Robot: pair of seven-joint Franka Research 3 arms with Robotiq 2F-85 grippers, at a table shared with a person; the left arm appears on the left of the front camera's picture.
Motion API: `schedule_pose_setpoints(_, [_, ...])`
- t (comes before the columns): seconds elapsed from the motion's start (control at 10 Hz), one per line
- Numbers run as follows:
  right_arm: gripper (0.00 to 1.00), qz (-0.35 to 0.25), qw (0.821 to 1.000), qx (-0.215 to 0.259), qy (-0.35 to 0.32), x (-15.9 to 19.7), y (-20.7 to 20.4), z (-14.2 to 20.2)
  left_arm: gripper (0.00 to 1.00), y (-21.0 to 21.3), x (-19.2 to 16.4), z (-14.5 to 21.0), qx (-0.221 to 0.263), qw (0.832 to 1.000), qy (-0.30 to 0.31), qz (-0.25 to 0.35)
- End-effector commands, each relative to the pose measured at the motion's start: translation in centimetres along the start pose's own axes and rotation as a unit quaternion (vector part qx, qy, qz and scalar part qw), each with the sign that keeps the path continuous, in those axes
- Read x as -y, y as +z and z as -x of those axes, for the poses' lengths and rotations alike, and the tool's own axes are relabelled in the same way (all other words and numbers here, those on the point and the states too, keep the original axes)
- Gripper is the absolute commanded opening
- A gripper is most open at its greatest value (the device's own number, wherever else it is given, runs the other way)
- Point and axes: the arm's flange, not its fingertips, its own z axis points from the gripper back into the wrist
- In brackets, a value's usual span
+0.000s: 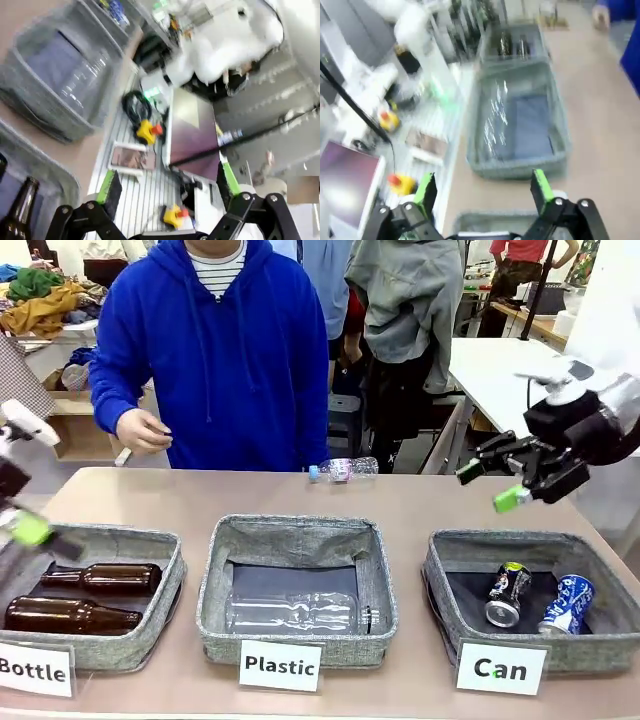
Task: Sort the can waste into the basket.
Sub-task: Pick up the can waste from the table and place it in the right Fabric basket.
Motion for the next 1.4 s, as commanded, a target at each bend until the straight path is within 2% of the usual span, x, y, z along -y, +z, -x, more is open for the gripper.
schedule_pose_setpoints(0.0, [1.00,-0.040,0.964,0.252,-0.077,1.9,0.4,1.7,1.00,0.1,-2.2,-2.2,0.160,0.987,-0.004,0.030])
schedule_pose_setpoints(0.1, [1.00,-0.048,0.955,0.278,-0.092,2.0,0.6,2.5,1.00,0.5,-3.2,-2.3,0.213,0.977,0.004,0.020])
schedule_pose_setpoints(0.2, [1.00,-0.048,0.944,0.312,-0.096,2.2,1.0,3.2,1.00,1.1,-4.1,-2.5,0.234,0.972,0.030,-0.005])
schedule_pose_setpoints(0.3, [1.00,-0.045,0.986,0.155,-0.043,0.9,0.5,2.0,1.00,1.8,-4.6,-2.6,0.248,0.966,0.064,-0.023])
schedule_pose_setpoints(0.4, [1.00,-0.045,0.986,0.155,-0.043,0.9,0.5,2.0,1.00,1.4,-4.4,-2.3,0.195,0.980,0.027,0.009])
schedule_pose_setpoints(1.3, [1.00,-0.045,0.986,0.155,-0.043,0.9,0.5,2.0,1.00,1.4,-4.4,-2.3,0.195,0.980,0.027,0.009])
